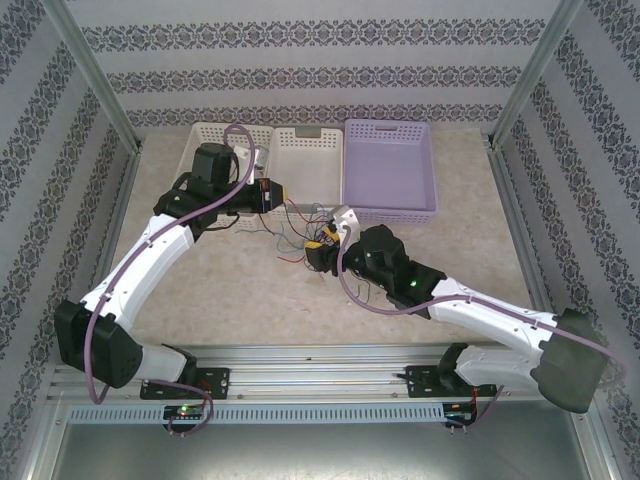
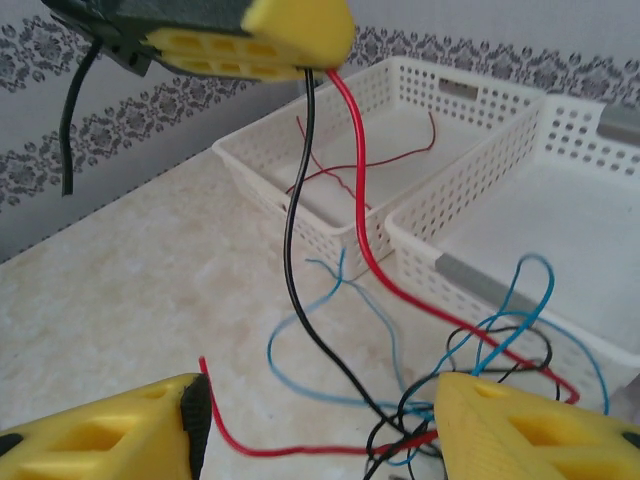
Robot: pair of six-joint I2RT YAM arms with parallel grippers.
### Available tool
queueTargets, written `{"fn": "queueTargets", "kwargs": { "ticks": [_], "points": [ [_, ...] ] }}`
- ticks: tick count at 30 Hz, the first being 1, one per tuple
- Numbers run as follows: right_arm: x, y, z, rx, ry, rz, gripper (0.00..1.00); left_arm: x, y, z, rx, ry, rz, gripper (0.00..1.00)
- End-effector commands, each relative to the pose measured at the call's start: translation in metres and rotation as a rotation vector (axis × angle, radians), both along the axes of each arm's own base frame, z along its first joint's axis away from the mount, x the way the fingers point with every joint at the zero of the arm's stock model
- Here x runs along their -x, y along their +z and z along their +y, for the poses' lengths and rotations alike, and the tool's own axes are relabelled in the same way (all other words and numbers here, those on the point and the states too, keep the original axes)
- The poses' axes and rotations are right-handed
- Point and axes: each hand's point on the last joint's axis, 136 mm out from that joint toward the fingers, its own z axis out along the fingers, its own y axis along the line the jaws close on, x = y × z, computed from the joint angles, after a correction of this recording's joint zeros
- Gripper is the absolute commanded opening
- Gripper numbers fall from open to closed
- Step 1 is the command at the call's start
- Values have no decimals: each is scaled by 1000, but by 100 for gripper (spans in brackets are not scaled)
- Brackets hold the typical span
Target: Untangle the cables
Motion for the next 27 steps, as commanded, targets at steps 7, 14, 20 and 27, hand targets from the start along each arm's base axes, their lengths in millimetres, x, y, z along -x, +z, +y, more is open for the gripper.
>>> {"fn": "queueTargets", "kwargs": {
  "ticks": [7,14,20,27],
  "points": [
    [-33,5,9,109,-102,-128,60,8,11,-14,30,-72,-8,0],
    [-59,7,14,195,-186,-171,56,19,16,-27,44,-133,-21,0],
    [-62,5,11,203,-213,-169,14,26,23,-30,54,-158,-43,0],
    [-44,18,-3,89,-183,-132,0,30,32,-29,70,-157,-76,31]
  ]
}}
